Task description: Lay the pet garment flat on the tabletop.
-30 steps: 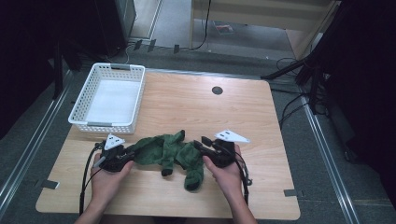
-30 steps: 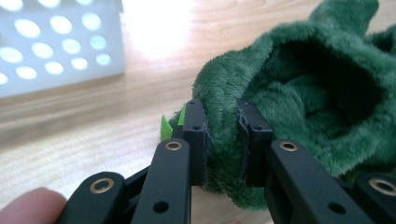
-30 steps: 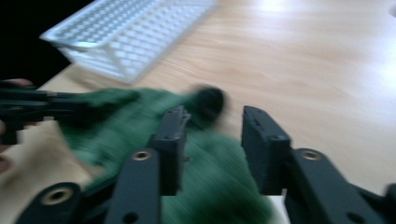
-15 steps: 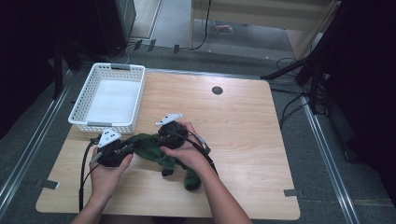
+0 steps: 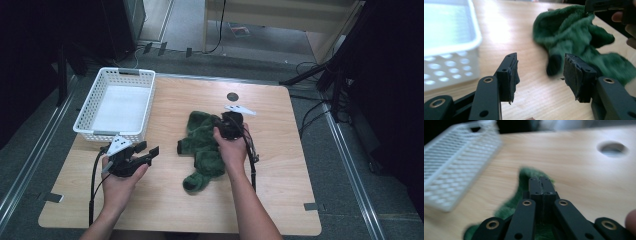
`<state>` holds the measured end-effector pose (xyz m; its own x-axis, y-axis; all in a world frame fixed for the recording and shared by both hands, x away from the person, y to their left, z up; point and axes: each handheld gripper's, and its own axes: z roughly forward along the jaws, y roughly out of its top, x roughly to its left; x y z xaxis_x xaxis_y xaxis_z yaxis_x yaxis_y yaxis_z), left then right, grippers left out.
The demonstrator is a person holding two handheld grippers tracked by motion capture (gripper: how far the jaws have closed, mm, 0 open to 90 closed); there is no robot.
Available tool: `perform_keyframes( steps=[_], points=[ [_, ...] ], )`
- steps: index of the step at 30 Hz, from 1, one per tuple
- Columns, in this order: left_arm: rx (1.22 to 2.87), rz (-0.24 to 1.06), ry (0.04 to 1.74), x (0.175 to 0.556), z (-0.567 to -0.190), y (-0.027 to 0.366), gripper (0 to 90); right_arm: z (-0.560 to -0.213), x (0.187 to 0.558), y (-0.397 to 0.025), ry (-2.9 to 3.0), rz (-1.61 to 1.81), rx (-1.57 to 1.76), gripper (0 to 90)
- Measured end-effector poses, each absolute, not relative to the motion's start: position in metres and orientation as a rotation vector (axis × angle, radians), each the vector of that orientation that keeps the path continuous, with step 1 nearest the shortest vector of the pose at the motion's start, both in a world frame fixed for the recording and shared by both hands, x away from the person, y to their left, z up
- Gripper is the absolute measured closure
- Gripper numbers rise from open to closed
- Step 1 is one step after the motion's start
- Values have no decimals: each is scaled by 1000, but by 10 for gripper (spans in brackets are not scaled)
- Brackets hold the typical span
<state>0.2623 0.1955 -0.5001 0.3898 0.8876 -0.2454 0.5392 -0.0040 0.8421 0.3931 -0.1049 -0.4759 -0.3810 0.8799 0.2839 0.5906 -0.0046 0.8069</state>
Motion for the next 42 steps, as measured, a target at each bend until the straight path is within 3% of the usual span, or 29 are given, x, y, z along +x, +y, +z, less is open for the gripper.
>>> perform_keyframes(
  steps=[3,5,11,15,17,21,25,26,35,37,39,40,42],
  points=[
    [1722,406,1266,267,-509,187,455,-492,400,-129,1970,1251,1646,678],
    [1742,378,1263,271,-515,180,457,-491,394,-139,1969,1289,1640,622],
    [1740,344,1277,291,-523,163,462,-473,338,-143,2039,1408,1441,565],
    [1737,310,1308,310,-528,149,456,-487,311,-124,2280,1351,1351,377],
    [1747,299,1333,319,-532,142,448,-506,307,-114,2321,1200,1343,437],
    [1773,269,1335,332,-537,132,493,-530,303,-114,2339,1201,1388,720],
    [1830,235,1279,337,-538,127,811,-526,297,-116,2357,1279,1371,821],
    [1843,220,1266,335,-538,127,834,-524,294,-116,2363,1296,1372,825],
    [1924,148,1103,296,-523,148,865,-513,247,-131,2472,1405,1335,822],
    [1923,120,1093,289,-522,154,865,-512,239,-131,2495,1438,1326,742],
    [1927,110,1082,285,-520,158,850,-505,235,-132,2472,1502,1279,570],
    [1916,114,1075,285,-520,159,808,-501,236,-133,2443,1524,1262,516],
    [1881,123,1087,287,-518,160,639,-489,244,-137,2340,1559,1264,475]
  ],
)
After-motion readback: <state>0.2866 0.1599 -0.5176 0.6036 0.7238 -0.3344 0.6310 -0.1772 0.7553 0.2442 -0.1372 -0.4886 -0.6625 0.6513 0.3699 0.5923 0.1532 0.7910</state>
